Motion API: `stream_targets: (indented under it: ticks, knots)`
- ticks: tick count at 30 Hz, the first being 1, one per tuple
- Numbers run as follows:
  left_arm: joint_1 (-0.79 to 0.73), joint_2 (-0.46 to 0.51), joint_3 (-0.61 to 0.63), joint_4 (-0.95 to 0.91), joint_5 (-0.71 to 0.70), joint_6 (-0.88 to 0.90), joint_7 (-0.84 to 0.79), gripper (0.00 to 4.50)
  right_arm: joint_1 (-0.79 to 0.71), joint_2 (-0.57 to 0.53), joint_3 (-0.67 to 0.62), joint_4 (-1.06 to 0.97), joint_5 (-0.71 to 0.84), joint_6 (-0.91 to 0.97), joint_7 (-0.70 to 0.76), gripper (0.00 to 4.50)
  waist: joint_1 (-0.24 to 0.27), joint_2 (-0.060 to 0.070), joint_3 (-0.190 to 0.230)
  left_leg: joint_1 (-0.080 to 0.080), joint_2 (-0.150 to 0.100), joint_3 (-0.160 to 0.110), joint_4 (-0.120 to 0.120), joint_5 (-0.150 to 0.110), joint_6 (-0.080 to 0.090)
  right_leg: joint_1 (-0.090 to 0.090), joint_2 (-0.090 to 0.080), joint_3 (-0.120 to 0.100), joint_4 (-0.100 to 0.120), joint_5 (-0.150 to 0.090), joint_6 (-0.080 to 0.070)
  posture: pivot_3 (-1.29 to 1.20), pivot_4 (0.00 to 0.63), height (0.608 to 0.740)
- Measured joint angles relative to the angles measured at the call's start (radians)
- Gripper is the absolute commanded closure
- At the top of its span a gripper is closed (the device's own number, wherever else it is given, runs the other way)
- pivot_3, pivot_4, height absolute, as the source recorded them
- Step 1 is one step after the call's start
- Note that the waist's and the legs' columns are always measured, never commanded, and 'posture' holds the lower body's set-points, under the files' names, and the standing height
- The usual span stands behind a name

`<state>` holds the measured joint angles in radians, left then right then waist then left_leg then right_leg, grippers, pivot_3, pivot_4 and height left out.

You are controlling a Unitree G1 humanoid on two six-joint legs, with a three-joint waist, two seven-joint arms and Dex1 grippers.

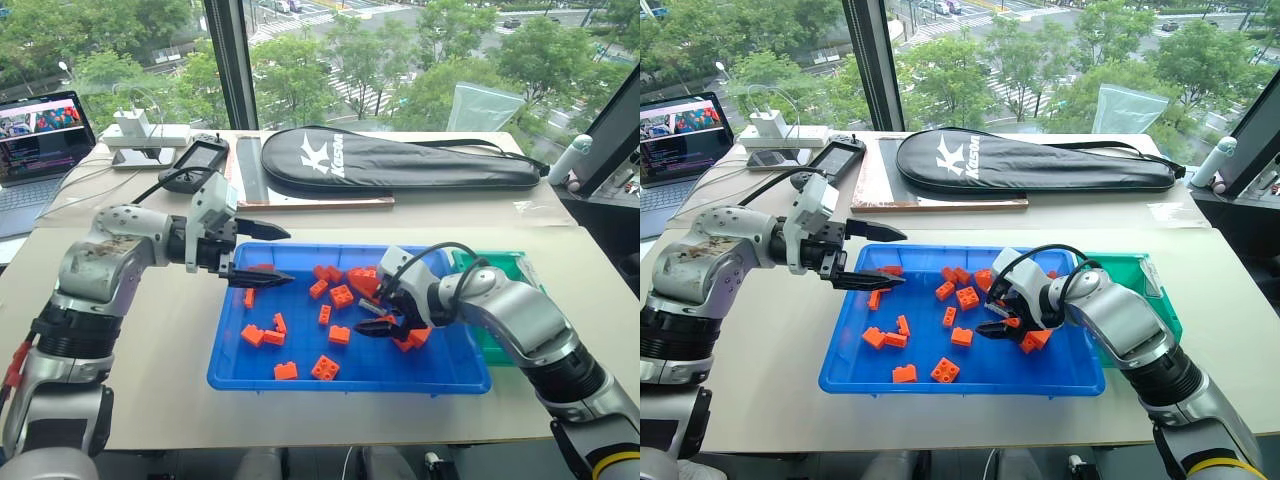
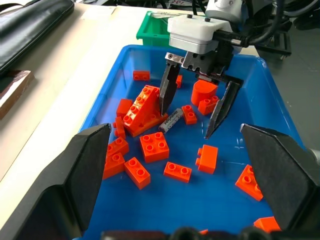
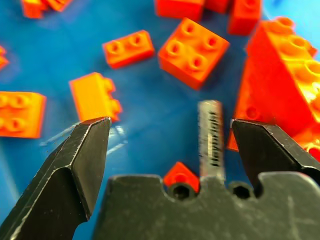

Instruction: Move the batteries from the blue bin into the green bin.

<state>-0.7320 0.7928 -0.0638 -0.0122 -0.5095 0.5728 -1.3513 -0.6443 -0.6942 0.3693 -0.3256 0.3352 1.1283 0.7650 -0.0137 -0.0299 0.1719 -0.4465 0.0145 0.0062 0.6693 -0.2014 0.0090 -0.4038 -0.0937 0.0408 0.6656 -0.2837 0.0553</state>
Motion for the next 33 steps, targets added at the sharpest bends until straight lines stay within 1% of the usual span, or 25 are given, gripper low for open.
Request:
stream_targets:
  ticks: [6, 9, 14, 19, 24, 25, 28, 30, 33]
  knots:
    - [0.000, 0.001, 0.000, -0.002, 0.000, 0.000, 0.001, 0.00, 0.000, 0.002, 0.021, 0.062, -0.037, -0.041, -0.002, 0.03, -0.001, 0.000, 0.000, 0.000, 0.000, 0.000, 0.000, 0.000, 0.000, 0.000, 0.000, 0.000, 0.000, 0.000, 0.000, 0.00, 0.150, 0.729]
    - [0.000, 0.002, 0.000, -0.002, 0.000, 0.000, 0.002, 0.00, 0.000, 0.018, 0.021, 0.069, -0.041, -0.049, -0.002, 0.78, -0.001, 0.000, 0.000, 0.000, 0.000, 0.000, 0.000, 0.000, 0.000, 0.000, 0.000, 0.000, 0.000, 0.000, 0.000, 0.00, 0.150, 0.729]
    - [0.000, 0.002, 0.000, -0.002, 0.001, 0.000, 0.004, 0.00, 0.004, 0.030, 0.029, 0.069, -0.053, -0.057, -0.003, 2.44, -0.001, 0.000, 0.000, 0.000, 0.000, 0.000, 0.000, 0.000, 0.000, 0.000, 0.000, 0.000, 0.000, 0.000, 0.000, 0.00, 0.150, 0.729]
    - [0.000, 0.002, 0.000, -0.002, 0.001, 0.000, 0.005, 0.00, 0.005, 0.031, 0.049, 0.066, -0.079, -0.090, -0.002, 4.21, -0.001, 0.000, 0.000, 0.000, 0.000, 0.000, 0.000, 0.000, 0.000, 0.000, 0.000, 0.000, 0.000, 0.000, 0.000, 0.00, 0.150, 0.729]
    - [0.000, 0.001, 0.000, -0.002, 0.001, 0.000, 0.004, 0.00, 0.004, 0.016, 0.045, 0.043, -0.075, -0.093, 0.020, 4.24, 0.000, 0.000, 0.000, 0.000, 0.000, 0.000, 0.000, 0.000, 0.000, 0.000, 0.000, 0.000, 0.000, 0.000, 0.000, 0.00, 0.150, 0.729]
    - [0.000, 0.002, 0.000, -0.002, 0.001, 0.000, 0.004, 0.00, 0.001, 0.010, 0.028, 0.034, -0.064, -0.090, 0.028, 4.24, 0.000, 0.000, 0.000, 0.000, 0.000, 0.000, 0.000, 0.000, 0.000, 0.000, 0.000, 0.000, 0.000, 0.000, 0.000, 0.00, 0.150, 0.729]
    - [0.000, 0.001, -0.001, -0.002, -0.001, 0.000, -0.003, 0.00, -0.038, -0.017, -0.090, -0.011, 0.001, -0.062, 0.055, 4.24, 0.000, 0.000, 0.000, 0.000, 0.000, 0.000, 0.000, 0.000, 0.000, 0.000, 0.000, 0.000, 0.000, 0.000, 0.000, 0.00, 0.150, 0.729]
    - [-0.002, 0.000, -0.001, -0.003, -0.002, 0.000, -0.007, 0.00, -0.058, -0.081, -0.180, -0.034, 0.032, -0.058, 0.082, 4.24, 0.005, 0.000, 0.000, 0.000, 0.000, -0.001, 0.000, 0.000, 0.000, 0.001, 0.000, -0.001, 0.000, 0.000, 0.000, 0.00, 0.150, 0.729]
    - [-0.004, -0.002, -0.002, 0.001, -0.003, 0.001, -0.015, 0.00, -0.038, -0.200, -0.301, -0.034, 0.071, -0.058, 0.134, 4.24, 0.010, 0.000, 0.000, 0.000, 0.000, 0.000, 0.000, 0.000, 0.000, 0.001, -0.001, -0.001, -0.001, 0.000, 0.000, 0.00, 0.150, 0.729]
